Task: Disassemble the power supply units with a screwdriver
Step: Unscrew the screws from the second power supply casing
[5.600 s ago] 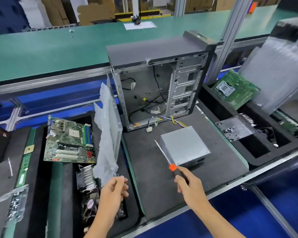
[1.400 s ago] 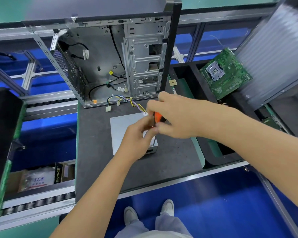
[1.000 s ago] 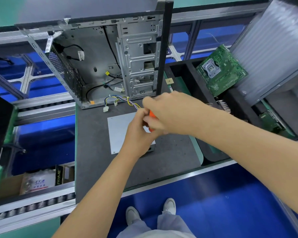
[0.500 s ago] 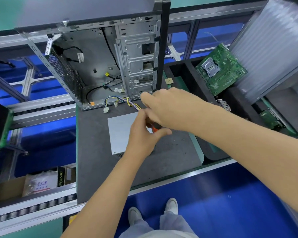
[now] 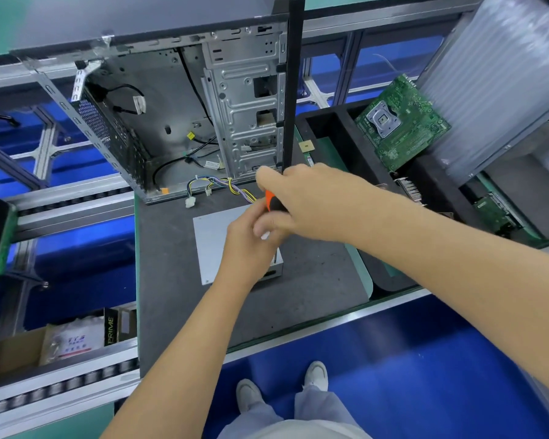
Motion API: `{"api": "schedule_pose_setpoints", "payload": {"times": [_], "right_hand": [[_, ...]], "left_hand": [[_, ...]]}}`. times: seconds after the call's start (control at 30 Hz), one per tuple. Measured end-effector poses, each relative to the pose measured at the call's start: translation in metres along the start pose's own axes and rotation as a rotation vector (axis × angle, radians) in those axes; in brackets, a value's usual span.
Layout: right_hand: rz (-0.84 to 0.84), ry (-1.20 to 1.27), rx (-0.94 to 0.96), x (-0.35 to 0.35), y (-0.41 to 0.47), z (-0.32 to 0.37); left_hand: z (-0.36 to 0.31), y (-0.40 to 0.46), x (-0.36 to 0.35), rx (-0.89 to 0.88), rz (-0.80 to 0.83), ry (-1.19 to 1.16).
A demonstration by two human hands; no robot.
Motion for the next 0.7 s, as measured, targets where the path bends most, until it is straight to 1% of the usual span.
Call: {"api": "schedule_pose_setpoints", "payload": {"times": [0.03,0.07,0.13,0.17,0.2,0.23,0.27,0.3,0.33,0.37,0.4,0.43,0.47,0.5,0.53,0.6,0.63,0.7], "right_hand": [[-0.046,-0.071,0.013,0.001,0.002,0.002],[-0.066,-0.045,0.028,0.001,0.003,0.002],[-0.048,0.144,0.091,0.002,-0.001,0.007],[-0.046,0.173,0.094,0.003,-0.002,0.007],[-0.053,0.135,0.059,0.004,-0.002,0.003],[-0.063,0.044,0.0,0.005,-0.001,-0.002],[-0.081,-0.058,-0.024,0.007,0.001,-0.003],[-0.091,-0.089,-0.006,0.007,0.002,0.0],[-0.089,-0.048,0.032,0.005,0.002,0.004],[-0.081,0.027,0.075,0.005,0.001,0.01],[-0.079,0.081,0.083,0.005,-0.001,0.012],[-0.09,0.084,0.056,0.008,-0.001,0.011],[-0.085,0.03,0.003,0.009,-0.001,0.007],[-0.08,-0.044,-0.03,0.011,0.0,0.004],[-0.077,-0.086,-0.014,0.01,0.002,0.005],[-0.061,-0.008,0.094,0.007,0.003,0.015],[-0.056,0.037,0.126,0.006,0.001,0.018],[-0.069,-0.006,0.046,0.006,0.0,0.012]], "left_hand": [[-0.002,0.0,0.002,-0.027,-0.042,0.051],[-0.001,-0.001,0.003,-0.03,-0.065,0.066],[0.005,-0.005,0.006,0.013,-0.041,-0.001],[0.009,-0.007,0.006,0.036,-0.005,-0.044],[0.011,-0.009,0.006,0.041,0.029,-0.062],[0.012,-0.01,0.005,0.033,0.038,-0.045],[0.011,-0.009,0.005,0.022,0.016,-0.017],[0.01,-0.009,0.007,0.025,-0.032,0.027],[0.011,-0.008,0.009,0.044,-0.066,0.051],[0.011,-0.007,0.008,0.063,-0.055,0.022],[0.012,-0.006,0.005,0.078,-0.01,-0.035],[0.012,-0.006,0.0,0.074,0.043,-0.077],[0.011,-0.007,-0.002,0.054,0.068,-0.087],[0.009,-0.007,-0.002,0.028,0.06,-0.071],[0.007,-0.007,-0.001,0.006,0.03,-0.037],[0.009,-0.006,0.004,-0.011,0.002,0.115],[0.016,-0.007,0.004,-0.016,0.048,0.264],[0.047,-0.013,0.003,-0.044,0.226,0.676]]}}
Point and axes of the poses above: each hand's wrist, its own y-axis towards the middle knuckle, its own x-axis out of the back of the hand, z = x × y, the point moved 9 cm from there along y, towards the middle knuckle, and after that the axes turned 6 degrees about -y, right-handed, at the moved point
